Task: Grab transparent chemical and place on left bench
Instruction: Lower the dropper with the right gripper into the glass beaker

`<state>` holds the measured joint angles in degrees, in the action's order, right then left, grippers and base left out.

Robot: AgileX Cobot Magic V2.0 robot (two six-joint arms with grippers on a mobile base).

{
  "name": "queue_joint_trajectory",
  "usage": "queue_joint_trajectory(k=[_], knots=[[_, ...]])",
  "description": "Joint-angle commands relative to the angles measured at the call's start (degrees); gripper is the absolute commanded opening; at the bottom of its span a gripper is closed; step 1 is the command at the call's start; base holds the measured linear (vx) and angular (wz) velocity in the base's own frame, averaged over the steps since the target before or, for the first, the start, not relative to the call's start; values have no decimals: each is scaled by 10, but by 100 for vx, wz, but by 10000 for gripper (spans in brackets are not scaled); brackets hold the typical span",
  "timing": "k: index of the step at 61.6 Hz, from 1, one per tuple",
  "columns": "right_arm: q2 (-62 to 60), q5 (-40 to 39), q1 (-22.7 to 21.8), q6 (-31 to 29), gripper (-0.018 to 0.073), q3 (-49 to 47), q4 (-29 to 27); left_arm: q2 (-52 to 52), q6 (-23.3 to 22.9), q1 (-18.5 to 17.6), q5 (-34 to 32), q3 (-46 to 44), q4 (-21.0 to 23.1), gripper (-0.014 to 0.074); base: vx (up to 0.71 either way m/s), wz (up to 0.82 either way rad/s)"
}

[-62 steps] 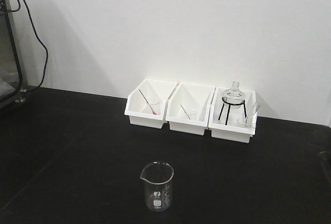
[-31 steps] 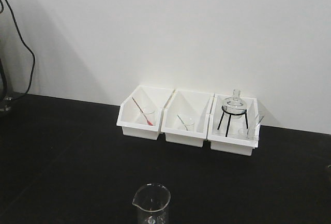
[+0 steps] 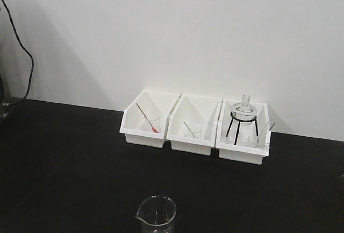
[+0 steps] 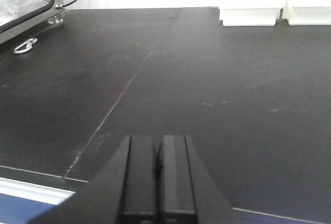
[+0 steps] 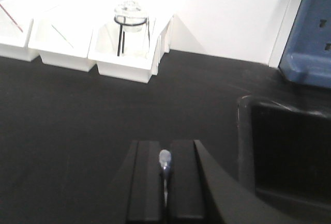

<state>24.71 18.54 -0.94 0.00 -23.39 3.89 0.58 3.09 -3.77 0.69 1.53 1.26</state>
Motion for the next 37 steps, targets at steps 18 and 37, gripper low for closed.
queue_joint_trajectory(k=[18,37], knots=[[166,-322,150,-4,-3,-19,-55,11,-4,-1,-45,9,0,-4,0,0],[462,-438,358,-74,-3,-187,-39,11,-4,-1,-45,9,0,-4,0,0]])
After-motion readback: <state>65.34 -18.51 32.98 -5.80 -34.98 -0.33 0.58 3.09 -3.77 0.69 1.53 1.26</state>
